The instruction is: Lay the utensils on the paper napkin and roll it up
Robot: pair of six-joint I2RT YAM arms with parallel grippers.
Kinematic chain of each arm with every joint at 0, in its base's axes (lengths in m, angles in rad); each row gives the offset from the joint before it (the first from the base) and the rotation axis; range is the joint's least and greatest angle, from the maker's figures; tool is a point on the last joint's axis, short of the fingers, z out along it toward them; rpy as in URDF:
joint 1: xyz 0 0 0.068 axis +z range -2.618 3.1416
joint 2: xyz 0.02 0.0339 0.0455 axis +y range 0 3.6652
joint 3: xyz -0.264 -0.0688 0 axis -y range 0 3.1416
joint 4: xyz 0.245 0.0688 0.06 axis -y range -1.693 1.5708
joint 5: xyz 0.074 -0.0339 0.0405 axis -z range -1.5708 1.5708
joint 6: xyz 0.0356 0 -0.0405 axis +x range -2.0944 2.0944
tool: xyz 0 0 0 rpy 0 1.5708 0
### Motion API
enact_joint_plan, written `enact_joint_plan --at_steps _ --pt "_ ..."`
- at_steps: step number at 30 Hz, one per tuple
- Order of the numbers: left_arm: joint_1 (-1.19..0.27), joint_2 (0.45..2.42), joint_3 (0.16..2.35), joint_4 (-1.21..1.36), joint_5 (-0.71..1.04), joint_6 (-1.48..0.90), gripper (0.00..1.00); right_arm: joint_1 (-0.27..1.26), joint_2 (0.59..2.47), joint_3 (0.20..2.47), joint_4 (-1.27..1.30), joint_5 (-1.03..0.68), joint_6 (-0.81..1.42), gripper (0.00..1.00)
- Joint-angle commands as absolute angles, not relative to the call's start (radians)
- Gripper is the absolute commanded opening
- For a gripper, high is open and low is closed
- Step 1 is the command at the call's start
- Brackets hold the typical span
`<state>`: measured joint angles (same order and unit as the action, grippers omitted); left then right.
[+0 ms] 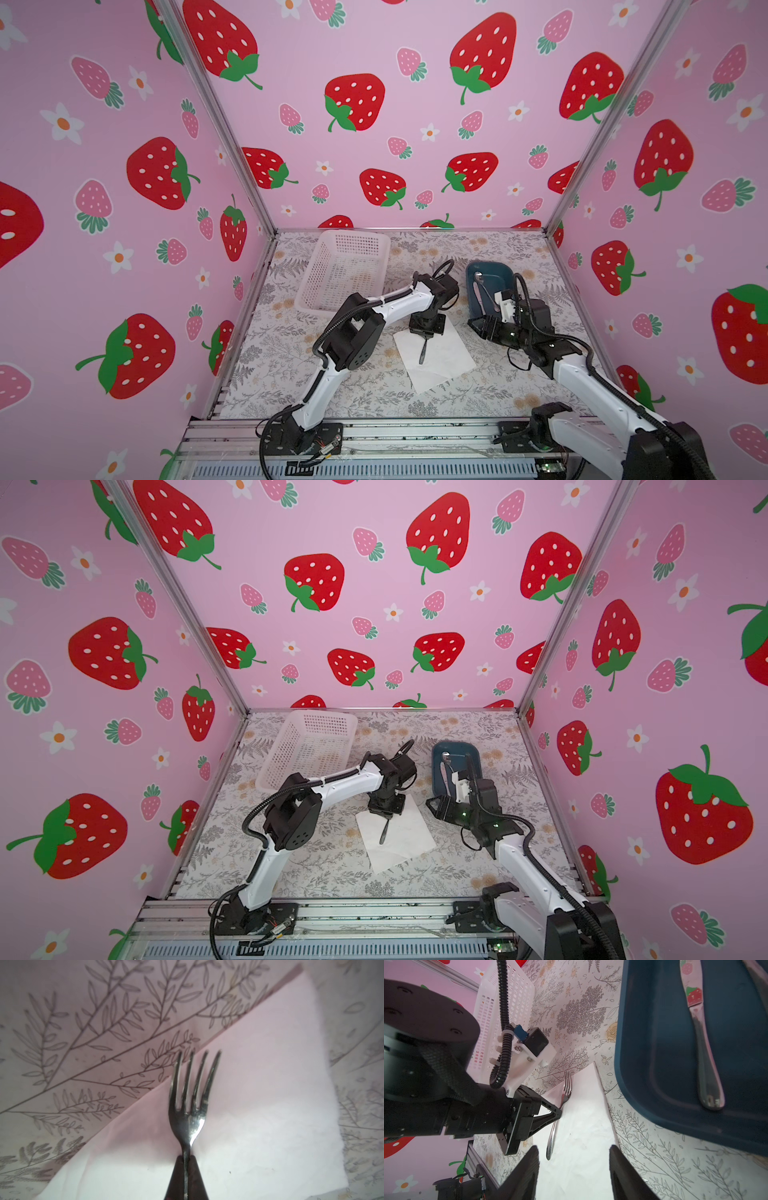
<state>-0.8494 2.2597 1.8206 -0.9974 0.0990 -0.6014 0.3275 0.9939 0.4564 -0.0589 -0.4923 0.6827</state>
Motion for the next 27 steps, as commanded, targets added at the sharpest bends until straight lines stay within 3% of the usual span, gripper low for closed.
enact_joint_plan --at_steps 1,5,6,11,17,21,27 --pt "-0.852 2.217 1.815 -1.024 0.051 -0.623 0.05 0.333 0.981 0.483 -0.096 -0.448 0.670 0.56" --pt "-0.852 2.215 1.800 -1.007 0.054 -0.625 0.05 0.333 0.974 0.495 -0.106 -0.430 0.670 0.57" --pt "-0.850 2.221 1.806 -1.013 0.055 -0.625 0.10 0.334 0.973 0.500 -0.111 -0.426 0.670 0.57" --pt "-0.850 2.228 1.806 -1.012 0.069 -0.627 0.15 0.333 0.959 0.535 -0.172 -0.366 0.640 0.57" --pt "-0.853 2.162 1.798 -1.004 0.053 -0.626 0.38 0.325 0.933 0.654 -0.274 -0.171 0.560 0.60" --pt "-0.851 2.082 1.781 -0.986 0.037 -0.630 0.43 0.291 1.053 0.777 -0.372 -0.073 0.496 0.60" --pt "-0.841 2.000 1.720 -0.955 0.034 -0.642 0.43 0.255 1.275 0.928 -0.453 -0.041 0.425 0.56"
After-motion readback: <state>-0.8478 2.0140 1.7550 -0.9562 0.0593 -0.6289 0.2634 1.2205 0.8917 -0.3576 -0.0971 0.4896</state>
